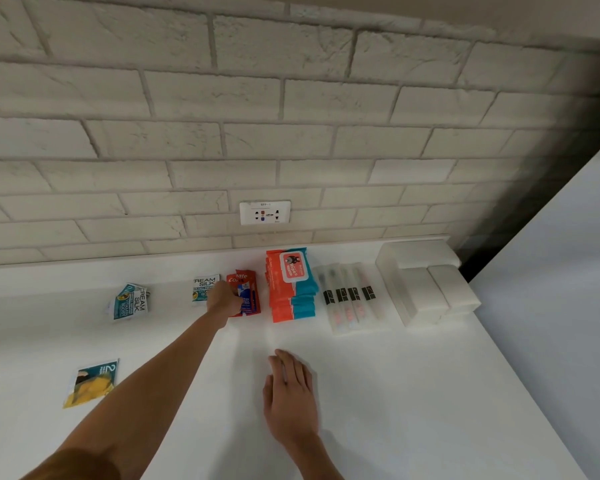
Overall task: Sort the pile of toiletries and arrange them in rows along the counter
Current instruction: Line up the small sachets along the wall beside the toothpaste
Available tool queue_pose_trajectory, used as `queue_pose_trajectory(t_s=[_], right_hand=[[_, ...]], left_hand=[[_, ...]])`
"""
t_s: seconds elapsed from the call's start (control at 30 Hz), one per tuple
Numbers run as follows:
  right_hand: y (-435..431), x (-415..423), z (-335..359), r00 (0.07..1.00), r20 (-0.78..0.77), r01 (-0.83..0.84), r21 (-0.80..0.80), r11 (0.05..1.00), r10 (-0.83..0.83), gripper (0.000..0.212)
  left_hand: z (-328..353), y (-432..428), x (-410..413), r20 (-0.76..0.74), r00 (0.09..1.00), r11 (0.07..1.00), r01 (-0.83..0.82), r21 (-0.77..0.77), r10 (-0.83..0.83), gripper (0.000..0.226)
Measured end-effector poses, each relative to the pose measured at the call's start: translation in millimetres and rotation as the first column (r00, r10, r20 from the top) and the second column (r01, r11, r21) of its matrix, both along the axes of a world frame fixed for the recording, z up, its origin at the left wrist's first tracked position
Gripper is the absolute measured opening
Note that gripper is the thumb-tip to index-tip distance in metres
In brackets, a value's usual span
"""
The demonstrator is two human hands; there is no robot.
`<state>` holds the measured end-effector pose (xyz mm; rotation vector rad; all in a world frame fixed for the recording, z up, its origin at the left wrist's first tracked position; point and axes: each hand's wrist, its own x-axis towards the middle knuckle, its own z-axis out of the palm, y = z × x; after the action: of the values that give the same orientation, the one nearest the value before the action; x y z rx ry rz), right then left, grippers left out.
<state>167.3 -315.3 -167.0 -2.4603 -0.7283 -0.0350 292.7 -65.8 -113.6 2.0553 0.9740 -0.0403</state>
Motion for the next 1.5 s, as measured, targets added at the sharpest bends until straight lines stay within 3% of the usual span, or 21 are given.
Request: queue_pose_trajectory(t_s=[0.07, 0.4, 0.63, 0.77, 1.5], right_hand=[[0, 1, 0, 1.000, 0.007, 0.000, -0.004, 1.000, 0.000, 0.040], [0, 0, 2, 1.000, 0.025, 0.000, -0.017, 1.000, 0.000, 0.039], [1, -1, 2, 0.998, 0.062, 0.014, -0.060, 0.998, -0.011, 0.040], [2, 0, 4, 0.999, 0.052, 0.019, -0.074, 0.997, -0.015, 0.040], [3, 0, 2, 0.998, 0.063, 0.034, -0.075, 0.997, -0.029, 0.040]], left_hand=[[-3, -2, 0, -0.007, 0.999, 0.998, 0.037, 0.048, -0.036, 0.001], [3, -11, -6, 0.065, 0.980, 0.955, 0.167, 0.246, -0.188, 0.031], [4, -15, -21, -0.091, 0.922, 0.821, 0.378, 0.428, -0.377, 0.057], [-2, -12, -27, -0.185, 0.879, 0.755, 0.473, 0.454, -0.439, 0.065], [2, -24, -12, -0.204, 0.857, 0.695, 0.505, 0.512, -0.472, 0.061]])
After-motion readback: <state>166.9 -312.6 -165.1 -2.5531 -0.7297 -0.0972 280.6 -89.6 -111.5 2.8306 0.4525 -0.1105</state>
